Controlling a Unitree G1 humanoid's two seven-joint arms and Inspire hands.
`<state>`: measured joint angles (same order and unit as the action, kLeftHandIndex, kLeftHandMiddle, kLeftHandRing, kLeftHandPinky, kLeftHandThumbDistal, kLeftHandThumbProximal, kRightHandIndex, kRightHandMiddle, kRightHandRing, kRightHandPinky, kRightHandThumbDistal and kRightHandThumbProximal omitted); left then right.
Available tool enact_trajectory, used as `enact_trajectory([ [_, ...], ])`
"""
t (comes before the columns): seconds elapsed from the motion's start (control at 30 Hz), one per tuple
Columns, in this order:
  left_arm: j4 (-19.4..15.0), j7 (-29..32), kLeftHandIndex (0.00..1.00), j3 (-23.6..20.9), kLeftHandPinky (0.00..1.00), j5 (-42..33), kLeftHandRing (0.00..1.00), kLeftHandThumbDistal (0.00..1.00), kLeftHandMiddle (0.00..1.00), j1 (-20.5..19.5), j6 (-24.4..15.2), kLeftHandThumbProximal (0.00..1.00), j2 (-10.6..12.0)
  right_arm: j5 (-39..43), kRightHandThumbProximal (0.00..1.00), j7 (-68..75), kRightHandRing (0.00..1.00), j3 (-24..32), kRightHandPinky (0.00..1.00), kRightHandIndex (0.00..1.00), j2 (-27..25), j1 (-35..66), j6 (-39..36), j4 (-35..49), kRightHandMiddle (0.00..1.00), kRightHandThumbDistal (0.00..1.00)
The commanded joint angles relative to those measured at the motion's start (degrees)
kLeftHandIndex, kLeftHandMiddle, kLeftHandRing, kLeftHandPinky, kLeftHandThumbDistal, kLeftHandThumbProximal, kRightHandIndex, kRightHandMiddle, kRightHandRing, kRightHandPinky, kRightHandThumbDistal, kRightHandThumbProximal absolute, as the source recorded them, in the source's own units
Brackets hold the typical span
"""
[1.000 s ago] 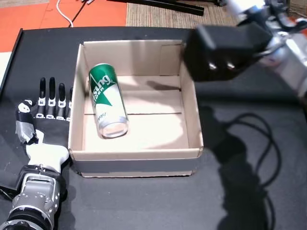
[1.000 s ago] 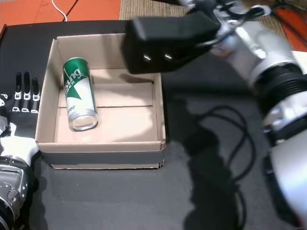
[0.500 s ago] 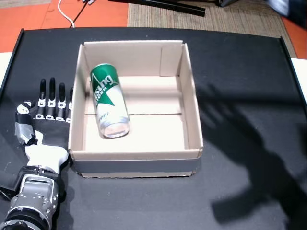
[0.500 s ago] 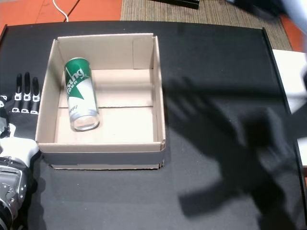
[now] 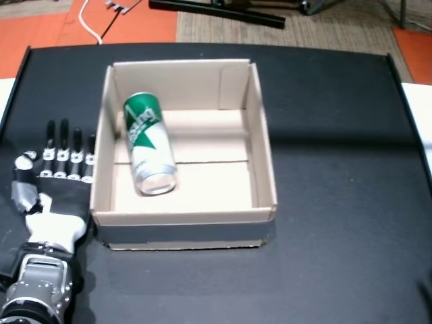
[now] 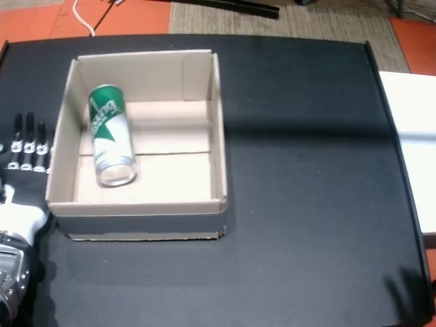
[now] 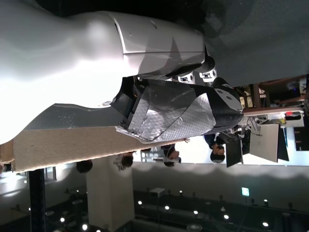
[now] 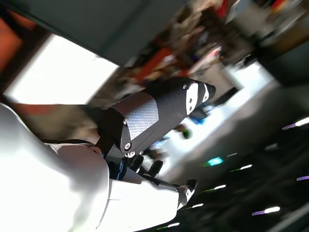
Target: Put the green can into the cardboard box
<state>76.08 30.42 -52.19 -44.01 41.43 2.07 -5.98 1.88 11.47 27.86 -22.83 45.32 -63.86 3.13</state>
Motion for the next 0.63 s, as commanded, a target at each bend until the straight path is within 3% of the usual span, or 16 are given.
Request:
enact_trajectory([
  [0.0,1.1,-1.4,0.46,0.2,0.74,0.6,0.58,0.0,0.44,-1.6,0.2,0.81,0.1,2.0,0.31,-2.8,0.93,-1.6,0.98,0.8,1.4,0.3,-4.3,-4.5,0.87,0.97],
  [0.07,1.1,-1.2,0.45,0.0,0.71,0.5,0.58,0.0,0.44,-1.4,0.1,0.79,0.3,0.4,0.35,-4.6,0.92,-2.7,0.96,0.74,3.8,-1.7,-8.3,-10.7,0.84,1.0],
  [0.17,1.1,-1.0,0.46,0.1,0.72,0.7,0.59,0.01,0.46,-1.3,0.2,0.76,0.4,-9.7,0.54,-4.4,0.91,-1.4,0.97,0.68,12.1,-7.0,-13.1,-23.8,0.82,0.99],
  [0.23,1.2,-1.0,0.47,0.0,0.73,0.6,0.59,0.0,0.46,-1.2,0.4,0.77,0.3,-19.2,0.56,-2.0,0.91,1.2,0.96,0.66,16.3,-10.7,-16.9,-35.5,0.81,0.95],
  [0.33,1.2,-1.7,0.48,0.0,0.72,0.7,0.59,0.0,0.46,-0.9,0.2,0.79,0.3,-34.3,0.58,9.9,0.9,4.5,0.97,0.59,20.1,-13.8,-16.8,-45.8,0.78,1.0],
  [0.43,1.1,-1.8,0.47,0.0,0.72,0.7,0.57,0.01,0.46,-0.7,0.2,0.79,0.2,-46.3,0.54,29.4,0.91,-0.4,1.0,0.61,20.2,-15.5,-10.5,-54.2,0.79,1.0],
  [0.5,1.1,-1.7,0.48,-0.1,0.72,0.6,0.58,0.01,0.47,-0.6,0.3,0.77,0.0,-49.7,0.46,38.3,0.93,-4.4,1.0,0.61,19.5,-16.8,-8.6,-59.1,0.81,1.0],
  [0.6,1.1,-1.9,0.48,0.2,0.7,0.9,0.57,0.0,0.46,-0.6,-0.2,0.76,0.0,-52.9,0.54,49.6,0.94,-9.2,1.0,0.63,17.9,-17.8,-7.2,-61.4,0.82,0.98],
])
